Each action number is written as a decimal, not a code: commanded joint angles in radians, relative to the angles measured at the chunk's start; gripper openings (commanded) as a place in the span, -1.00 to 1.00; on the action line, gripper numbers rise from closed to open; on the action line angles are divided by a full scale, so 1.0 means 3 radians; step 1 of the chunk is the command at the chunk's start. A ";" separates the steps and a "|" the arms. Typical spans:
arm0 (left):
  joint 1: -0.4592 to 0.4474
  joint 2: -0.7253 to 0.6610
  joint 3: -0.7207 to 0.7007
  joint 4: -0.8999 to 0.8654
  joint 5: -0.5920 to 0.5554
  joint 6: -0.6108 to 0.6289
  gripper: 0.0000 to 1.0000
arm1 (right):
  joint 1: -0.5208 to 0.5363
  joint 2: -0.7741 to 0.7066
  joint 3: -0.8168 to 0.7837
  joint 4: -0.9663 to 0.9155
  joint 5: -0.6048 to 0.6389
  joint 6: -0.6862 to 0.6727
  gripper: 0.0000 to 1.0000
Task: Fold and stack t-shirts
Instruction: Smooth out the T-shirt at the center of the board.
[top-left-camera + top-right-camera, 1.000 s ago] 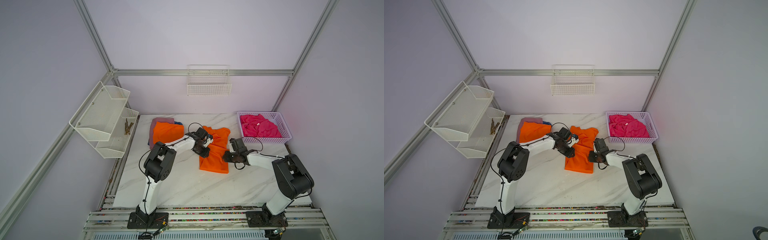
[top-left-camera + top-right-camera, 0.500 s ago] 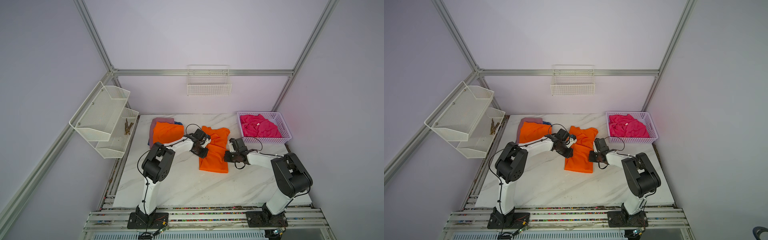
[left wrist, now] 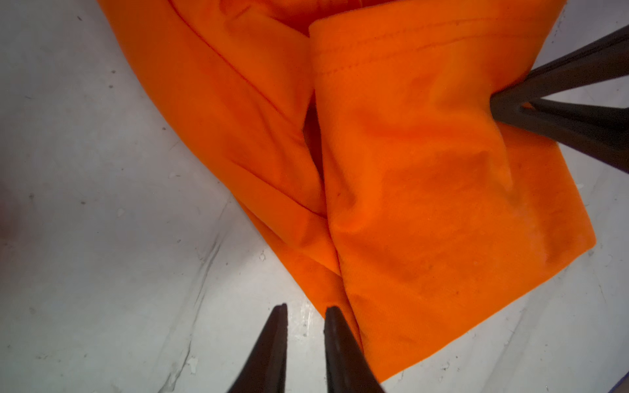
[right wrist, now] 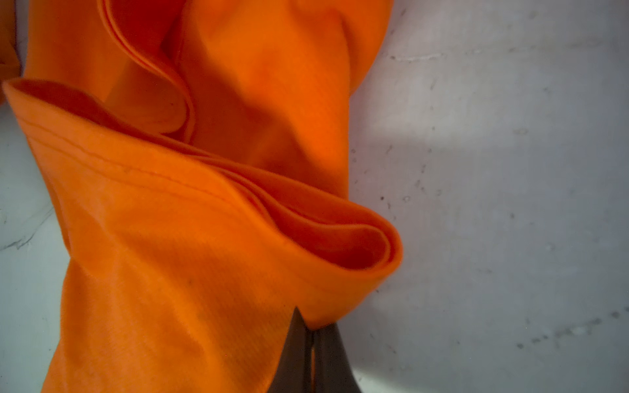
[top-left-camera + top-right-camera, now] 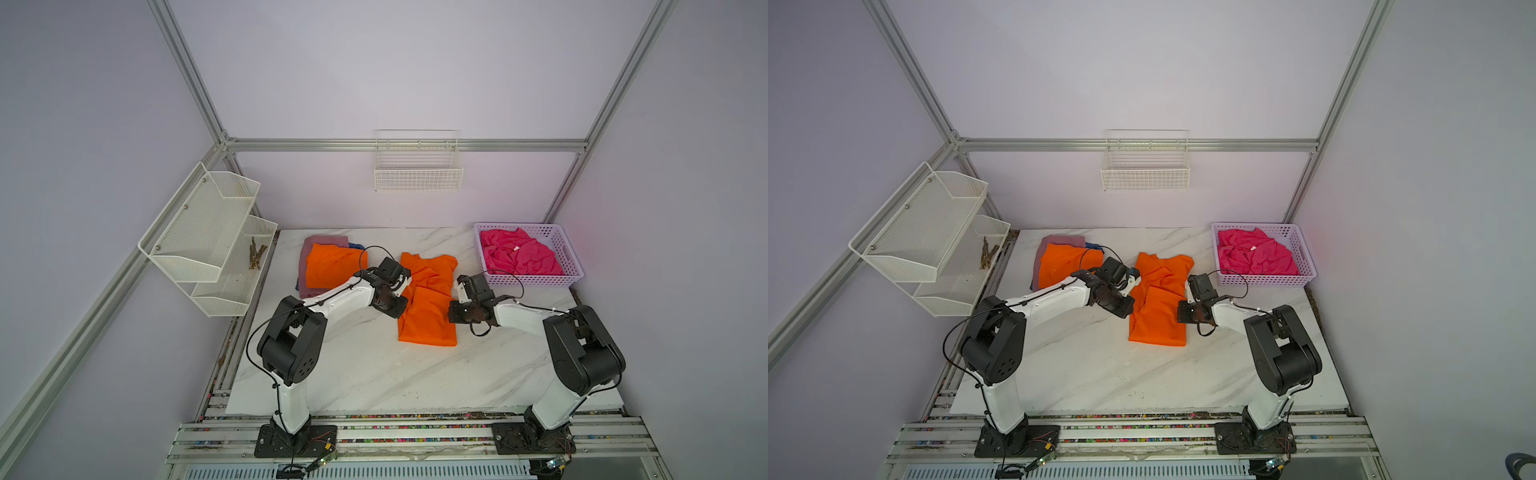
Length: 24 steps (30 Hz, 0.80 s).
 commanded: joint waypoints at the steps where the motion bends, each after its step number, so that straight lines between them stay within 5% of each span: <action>1: 0.0025 -0.0067 -0.0015 0.0002 -0.0002 -0.0092 -0.50 | -0.0024 -0.0009 0.0117 -0.0073 -0.0108 -0.0070 -1.00; 10: 0.0020 -0.0156 -0.0386 0.0303 0.0131 -0.0074 -0.52 | -0.0028 -0.0199 -0.0044 -0.0121 -0.0001 -0.0118 -0.26; 17: 0.0041 -0.0622 -0.0965 0.0883 0.0427 -0.0172 -0.46 | -0.0039 -0.0824 -0.0182 -0.0411 0.0093 -0.0017 -0.06; 24: 0.0066 -0.0686 -0.1126 0.1071 0.0808 -0.0216 -0.42 | -0.0030 -0.1099 -0.0636 -0.0339 -0.0321 0.0236 -0.04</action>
